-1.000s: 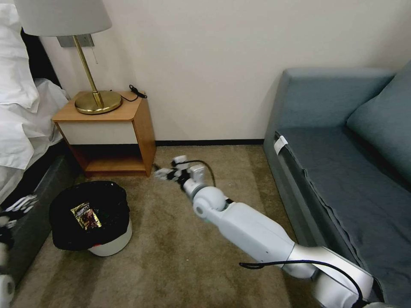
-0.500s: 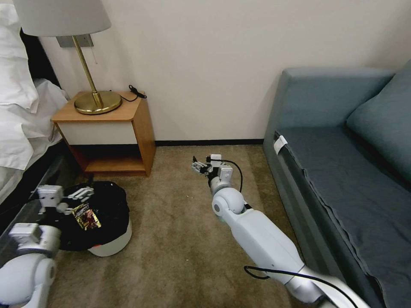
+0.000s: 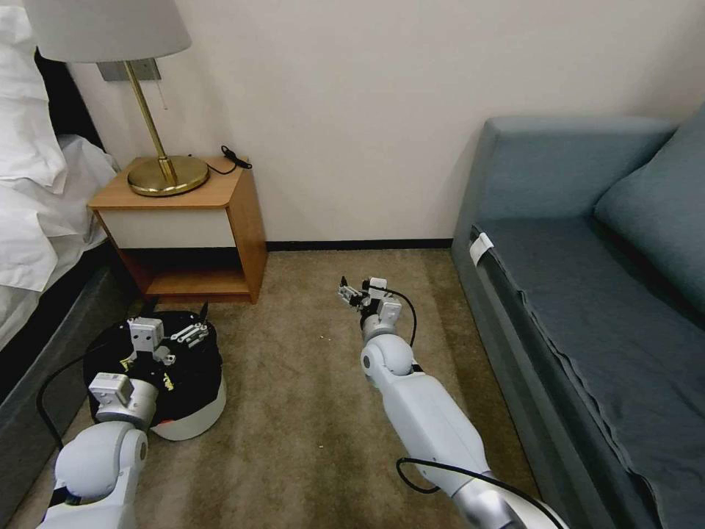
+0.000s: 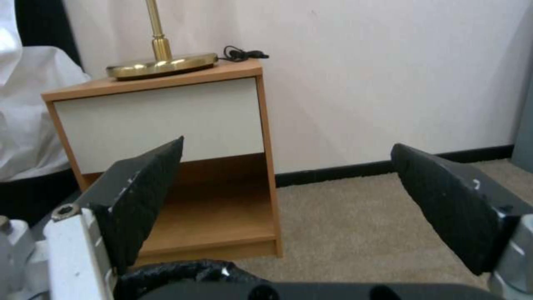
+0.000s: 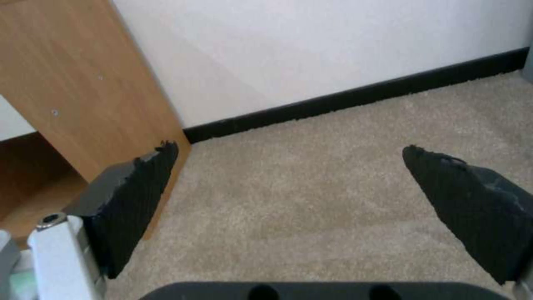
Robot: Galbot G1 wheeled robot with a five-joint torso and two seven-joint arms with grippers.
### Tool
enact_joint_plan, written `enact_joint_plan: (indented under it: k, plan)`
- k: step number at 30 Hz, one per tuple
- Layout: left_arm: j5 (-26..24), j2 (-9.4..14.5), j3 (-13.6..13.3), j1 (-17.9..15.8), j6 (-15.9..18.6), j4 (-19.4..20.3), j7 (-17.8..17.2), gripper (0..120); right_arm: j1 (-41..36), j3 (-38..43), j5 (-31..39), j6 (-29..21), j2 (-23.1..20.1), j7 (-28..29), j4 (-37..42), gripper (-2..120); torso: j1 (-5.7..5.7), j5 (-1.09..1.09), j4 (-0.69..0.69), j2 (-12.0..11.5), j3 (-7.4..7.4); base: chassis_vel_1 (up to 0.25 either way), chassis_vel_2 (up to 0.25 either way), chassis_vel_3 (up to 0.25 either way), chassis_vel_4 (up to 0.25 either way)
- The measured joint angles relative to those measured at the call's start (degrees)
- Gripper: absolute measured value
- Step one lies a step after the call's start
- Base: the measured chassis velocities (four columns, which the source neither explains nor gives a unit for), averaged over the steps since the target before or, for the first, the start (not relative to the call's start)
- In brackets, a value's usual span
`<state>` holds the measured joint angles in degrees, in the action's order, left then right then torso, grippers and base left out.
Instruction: Pick up the trash bin, then pick up the garbage on the floor and place it into the trash bin.
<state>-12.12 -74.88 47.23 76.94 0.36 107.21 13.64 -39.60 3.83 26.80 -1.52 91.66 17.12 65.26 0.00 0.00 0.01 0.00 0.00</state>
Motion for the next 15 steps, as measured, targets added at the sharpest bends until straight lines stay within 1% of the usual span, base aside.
enact_joint_plan:
  k: [15]
  plan:
    - [-0.08,0.02,0.16,0.07,0.14,0.01,0.01,100,0.16,-0.35,0.19,0.00,-0.15,0.00,0.12,100,0.00,0.00,-0.01,0.00,0.00,0.000,0.000,0.000,0.000]
